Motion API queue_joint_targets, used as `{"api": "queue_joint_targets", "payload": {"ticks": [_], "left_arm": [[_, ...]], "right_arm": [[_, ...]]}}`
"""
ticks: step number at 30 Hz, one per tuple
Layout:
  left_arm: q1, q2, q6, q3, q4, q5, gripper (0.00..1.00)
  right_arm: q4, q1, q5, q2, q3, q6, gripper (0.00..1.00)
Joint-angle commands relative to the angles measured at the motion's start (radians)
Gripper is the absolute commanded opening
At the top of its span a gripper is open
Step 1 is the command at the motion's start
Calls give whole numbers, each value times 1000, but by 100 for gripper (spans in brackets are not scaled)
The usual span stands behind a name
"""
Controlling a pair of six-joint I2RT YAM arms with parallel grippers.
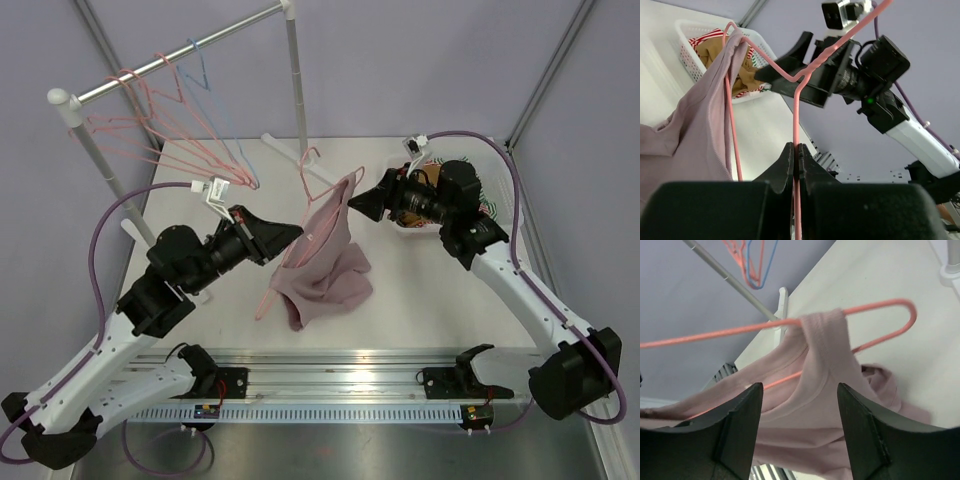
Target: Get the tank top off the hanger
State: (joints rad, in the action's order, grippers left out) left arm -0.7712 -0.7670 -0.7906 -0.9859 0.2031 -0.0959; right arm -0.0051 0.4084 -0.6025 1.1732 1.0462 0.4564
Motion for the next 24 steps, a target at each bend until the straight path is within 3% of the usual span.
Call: {"api": "queue_joint_targets", "payload": {"ticks": [1, 7, 11, 12, 18, 24], "left_arm": [[-7, 28, -35, 27, -47, -76, 0], [-10, 67, -56, 72, -54, -120, 0], [-10, 86, -33, 55, -12, -85, 0], [-10, 93, -12, 40, 5, -71, 0], [-10, 118, 95, -16, 186, 19, 0], [-10, 156, 139, -28, 254, -30, 0]], "right_arm": [[11, 17, 116, 51, 70, -101, 67], [24, 64, 93, 155, 118, -114, 48], [11, 67, 109, 171, 136, -128, 5], [11, 67, 116, 171, 135, -139, 0], [-65, 66, 320, 131, 104, -180, 0], [-121, 40, 426, 178, 141, -217, 0]]}}
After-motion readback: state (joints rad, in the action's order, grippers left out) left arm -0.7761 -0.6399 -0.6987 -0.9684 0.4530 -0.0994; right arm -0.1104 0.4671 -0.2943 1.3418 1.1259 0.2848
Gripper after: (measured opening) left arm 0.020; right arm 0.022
